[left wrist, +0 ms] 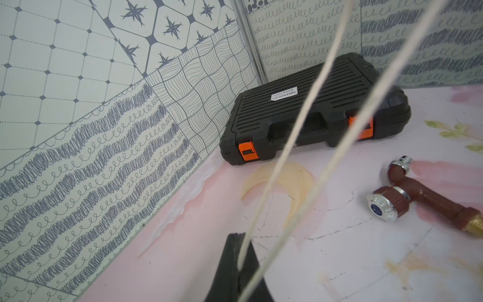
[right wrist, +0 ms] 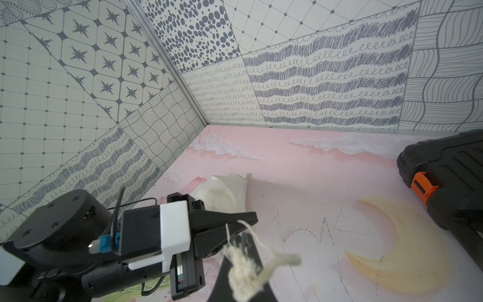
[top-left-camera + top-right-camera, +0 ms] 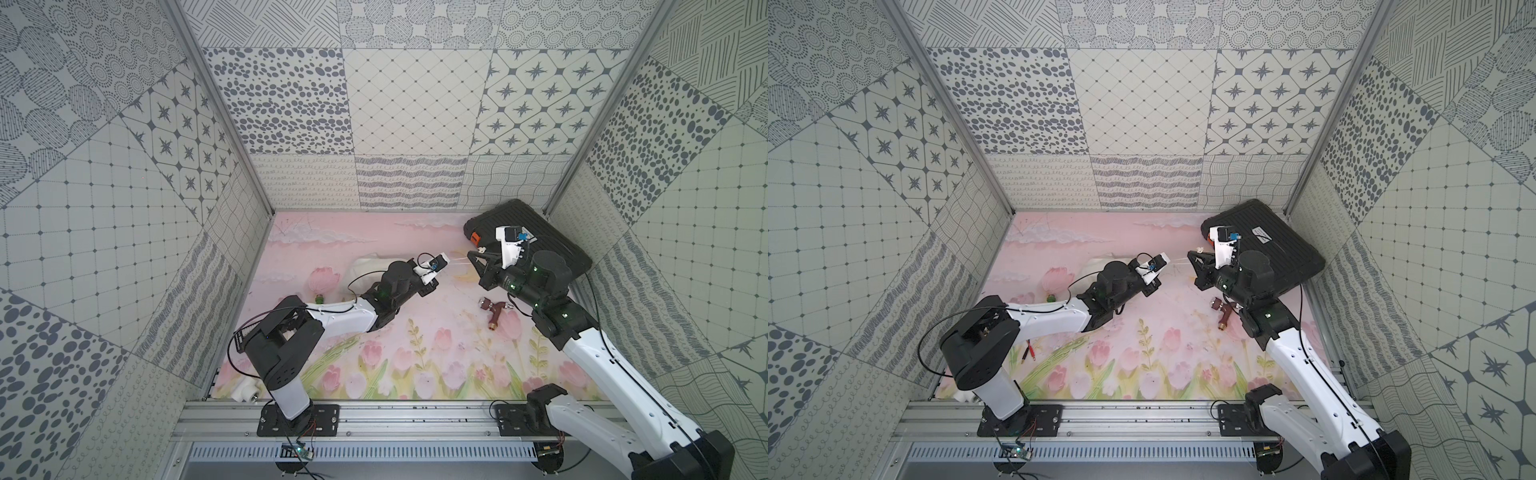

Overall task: Close the soil bag
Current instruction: Frap the soil bag at the center of the board.

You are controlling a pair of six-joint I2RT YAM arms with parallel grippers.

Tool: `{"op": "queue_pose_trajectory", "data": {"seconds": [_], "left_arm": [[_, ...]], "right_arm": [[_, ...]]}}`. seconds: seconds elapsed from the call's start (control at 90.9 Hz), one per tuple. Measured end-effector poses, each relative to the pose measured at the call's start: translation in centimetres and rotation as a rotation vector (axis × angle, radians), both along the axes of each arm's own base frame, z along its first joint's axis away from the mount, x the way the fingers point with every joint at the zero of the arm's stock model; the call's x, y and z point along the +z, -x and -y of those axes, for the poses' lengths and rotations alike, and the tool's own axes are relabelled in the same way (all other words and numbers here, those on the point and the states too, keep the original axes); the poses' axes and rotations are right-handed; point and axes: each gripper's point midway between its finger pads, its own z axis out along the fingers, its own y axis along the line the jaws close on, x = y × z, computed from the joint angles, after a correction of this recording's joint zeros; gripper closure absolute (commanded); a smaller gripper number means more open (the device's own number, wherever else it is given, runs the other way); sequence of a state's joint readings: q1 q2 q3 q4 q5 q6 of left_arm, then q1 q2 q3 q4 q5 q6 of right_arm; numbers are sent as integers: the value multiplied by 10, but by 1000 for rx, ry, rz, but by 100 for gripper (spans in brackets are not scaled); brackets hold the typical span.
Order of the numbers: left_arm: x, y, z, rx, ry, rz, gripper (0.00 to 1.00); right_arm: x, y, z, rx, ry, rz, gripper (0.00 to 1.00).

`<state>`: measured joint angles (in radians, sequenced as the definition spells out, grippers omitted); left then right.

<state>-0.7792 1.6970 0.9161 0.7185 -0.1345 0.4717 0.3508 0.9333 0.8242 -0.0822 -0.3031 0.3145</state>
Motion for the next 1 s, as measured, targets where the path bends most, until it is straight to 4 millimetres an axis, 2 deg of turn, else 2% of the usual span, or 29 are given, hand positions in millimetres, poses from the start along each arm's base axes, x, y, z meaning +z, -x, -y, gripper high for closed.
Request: {"op": "queue_pose_trajectory", "data": {"seconds": [0.154,0.363,0.77,1.001], "left_arm": [[-9,21,0,-14,-63,2,100],[-16,37,8,-12,-118,23,94],[-44,15,23,85,-226,21,84],[-56,10,18,127,-276,-24,82]], "right_arm": [[-1,-4,15,-48,27,-30,100],[-6,-8,38,-113,41,-99,100],[-5,3,63,-197,62,-124,100],[-3,7,78,-253,71,-120,100]]}}
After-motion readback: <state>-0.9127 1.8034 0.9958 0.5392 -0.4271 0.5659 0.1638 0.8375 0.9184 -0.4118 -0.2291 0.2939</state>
